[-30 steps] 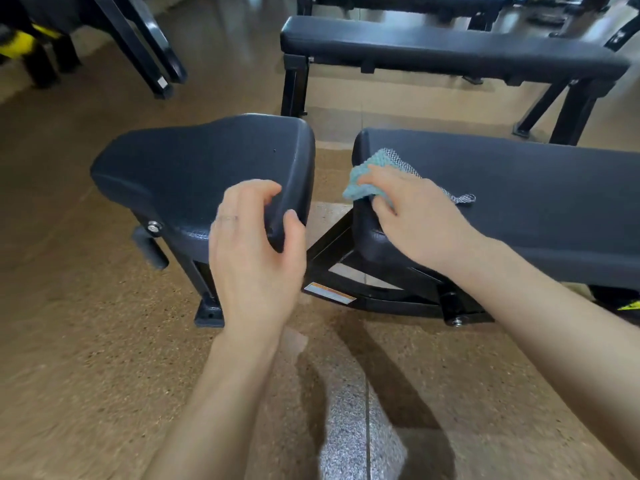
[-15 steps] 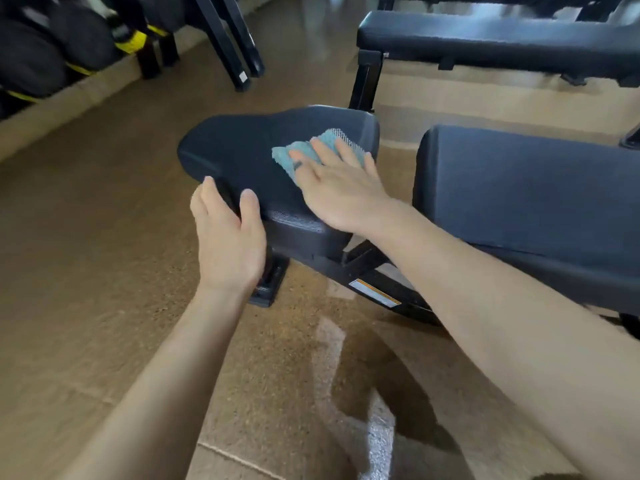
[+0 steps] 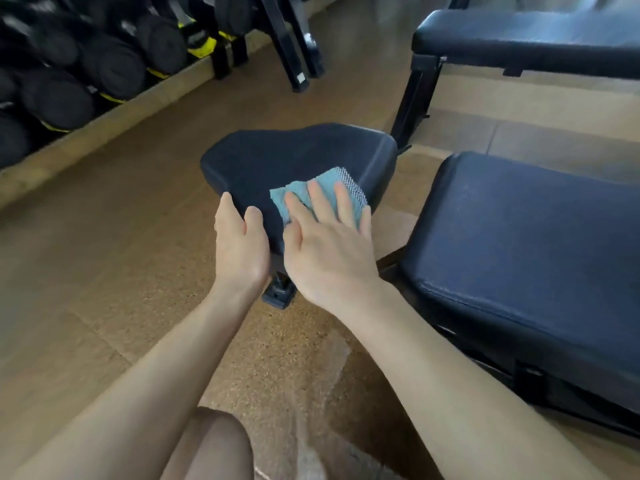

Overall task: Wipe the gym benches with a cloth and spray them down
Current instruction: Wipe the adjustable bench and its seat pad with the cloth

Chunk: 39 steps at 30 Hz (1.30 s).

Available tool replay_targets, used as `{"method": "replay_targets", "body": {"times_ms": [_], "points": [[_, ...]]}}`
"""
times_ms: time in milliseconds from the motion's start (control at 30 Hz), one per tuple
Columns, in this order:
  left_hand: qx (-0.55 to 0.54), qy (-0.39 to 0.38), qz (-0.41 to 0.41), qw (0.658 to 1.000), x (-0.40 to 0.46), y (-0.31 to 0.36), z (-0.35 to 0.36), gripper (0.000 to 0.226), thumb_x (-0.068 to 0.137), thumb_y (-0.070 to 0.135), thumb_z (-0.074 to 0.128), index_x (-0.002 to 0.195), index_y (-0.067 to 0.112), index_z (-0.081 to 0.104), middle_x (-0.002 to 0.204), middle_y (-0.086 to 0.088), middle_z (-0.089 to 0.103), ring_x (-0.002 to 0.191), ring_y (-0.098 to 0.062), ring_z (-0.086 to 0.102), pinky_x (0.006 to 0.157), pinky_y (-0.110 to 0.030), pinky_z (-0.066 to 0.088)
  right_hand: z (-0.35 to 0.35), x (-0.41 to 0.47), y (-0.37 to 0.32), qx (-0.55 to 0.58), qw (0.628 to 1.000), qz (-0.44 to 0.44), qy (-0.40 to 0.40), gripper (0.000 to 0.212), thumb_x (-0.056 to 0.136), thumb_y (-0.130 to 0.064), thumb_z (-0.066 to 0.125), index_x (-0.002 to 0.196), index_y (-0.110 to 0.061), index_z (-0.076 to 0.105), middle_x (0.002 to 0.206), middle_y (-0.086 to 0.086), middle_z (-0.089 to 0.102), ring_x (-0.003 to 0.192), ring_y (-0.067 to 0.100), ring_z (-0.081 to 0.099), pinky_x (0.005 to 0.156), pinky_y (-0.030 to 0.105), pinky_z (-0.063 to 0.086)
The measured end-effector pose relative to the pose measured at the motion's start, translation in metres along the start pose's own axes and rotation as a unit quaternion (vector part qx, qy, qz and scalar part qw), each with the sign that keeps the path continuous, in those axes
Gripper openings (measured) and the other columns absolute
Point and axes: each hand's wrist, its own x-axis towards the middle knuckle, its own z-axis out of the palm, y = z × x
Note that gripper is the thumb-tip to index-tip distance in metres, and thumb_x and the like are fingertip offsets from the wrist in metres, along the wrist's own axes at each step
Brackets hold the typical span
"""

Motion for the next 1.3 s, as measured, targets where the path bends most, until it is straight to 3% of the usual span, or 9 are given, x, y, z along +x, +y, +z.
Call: {"method": "replay_targets", "body": {"times_ms": [100, 300, 500, 667, 767, 867, 1000, 1200, 1300], "points": [[0.013, -0.018, 0.009, 1.0, 0.0, 0.001, -0.003, 0.034, 0.101, 0.032, 0.031, 0.129, 0.03, 0.05, 0.132, 0.008, 0.058, 0.126, -0.019, 0.052, 0.108, -0.048, 0.045, -0.003, 0.036, 0.012, 0.002, 0.999, 0.032, 0.008, 0.052, 0.106, -0.036, 0.017, 0.158, -0.04, 0.018, 0.169, -0.007, 0.004, 0.155, 0.026, -0.01, 0.121, 0.061, -0.003], [0.056, -0.043, 0.04, 0.997, 0.013, -0.01, -0.01, 0.029, 0.106, 0.033, 0.032, 0.132, 0.027, 0.044, 0.139, 0.008, 0.042, 0.128, -0.01, 0.041, 0.107, -0.034, 0.037, -0.014, 0.111, 0.037, 0.048, 0.983, 0.176, 0.018, 0.055, 0.105, -0.035, 0.016, 0.16, -0.037, 0.014, 0.17, -0.007, -0.002, 0.155, 0.028, -0.013, 0.123, 0.058, 0.001], [0.088, -0.023, 0.066, 0.994, 0.019, -0.018, -0.006, 0.059, 0.099, 0.037, 0.036, 0.15, 0.008, 0.033, 0.148, -0.006, 0.035, 0.135, -0.021, 0.033, 0.117, -0.044, 0.034, 0.026, 0.025, -0.001, 0.14, 0.968, 0.173, 0.119, 0.059, 0.103, -0.038, 0.007, 0.161, -0.029, 0.012, 0.169, -0.003, -0.011, 0.154, 0.022, -0.018, 0.127, 0.043, -0.006], [0.013, -0.043, 0.098, 0.994, 0.023, -0.033, -0.009, 0.068, 0.094, 0.045, 0.043, 0.148, 0.006, 0.031, 0.147, -0.002, 0.031, 0.135, -0.017, 0.03, 0.119, -0.042, 0.031, 0.033, 0.018, -0.014, 0.263, 0.917, 0.221, 0.203, 0.053, 0.106, -0.031, 0.032, 0.158, -0.036, 0.024, 0.168, -0.013, -0.001, 0.154, 0.01, 0.004, 0.125, 0.033, 0.013], [-0.051, -0.067, 0.093, 0.992, 0.032, -0.042, -0.013, 0.065, 0.091, 0.045, 0.051, 0.142, 0.009, 0.033, 0.138, 0.002, 0.03, 0.128, -0.014, 0.035, 0.112, -0.032, 0.036, 0.014, 0.07, 0.013, 0.295, 0.896, 0.26, 0.206, 0.054, 0.105, -0.025, 0.038, 0.158, -0.028, 0.028, 0.167, -0.008, 0.012, 0.148, 0.01, 0.022, 0.116, 0.018, 0.021], [-0.104, -0.08, 0.115, 0.985, 0.048, -0.049, -0.02, 0.057, 0.09, 0.043, 0.055, 0.132, 0.008, 0.039, 0.13, -0.001, 0.032, 0.122, -0.02, 0.041, 0.107, -0.039, 0.043, -0.01, 0.109, 0.039, 0.314, 0.889, 0.281, 0.178, 0.06, 0.101, -0.016, 0.042, 0.159, -0.027, 0.029, 0.163, -0.006, 0.024, 0.125, 0.003, 0.032, 0.082, -0.001, 0.029], [-0.095, -0.088, 0.187, 0.974, 0.063, -0.063, -0.024, 0.055, 0.089, 0.042, 0.062, 0.124, 0.004, 0.043, 0.124, -0.004, 0.035, 0.117, -0.031, 0.047, 0.099, -0.051, 0.046, -0.005, 0.104, 0.029, 0.293, 0.898, 0.288, 0.16, 0.071, 0.089, -0.027, 0.043, 0.159, -0.031, 0.029, 0.165, -0.009, 0.023, 0.144, 0.007, 0.028, 0.115, 0.025, 0.025], [-0.087, -0.1, 0.25, 0.959, 0.065, -0.074, -0.023, 0.057, 0.095, 0.034, 0.058, 0.125, -0.011, 0.043, 0.127, -0.024, 0.036, 0.119, -0.039, 0.044, 0.097, -0.056, 0.045, 0.034, 0.002, -0.055, 0.22, 0.911, 0.27, 0.219, 0.049, 0.106, -0.028, 0.039, 0.154, -0.039, 0.036, 0.164, -0.023, 0.011, 0.147, -0.01, 0.009, 0.111, 0.01, 0.006], [-0.098, -0.103, 0.271, 0.952, 0.067, -0.08, -0.025, 0.046, 0.099, 0.026, 0.052, 0.124, -0.012, 0.045, 0.125, -0.024, 0.037, 0.118, -0.038, 0.044, 0.096, -0.056, 0.044, 0.042, -0.009, -0.063, 0.082, 0.946, 0.249, 0.191, 0.053, 0.102, -0.041, 0.029, 0.155, -0.036, 0.035, 0.167, -0.016, 0.011, 0.153, 0.001, 0.003, 0.123, 0.021, 0.003]]}}
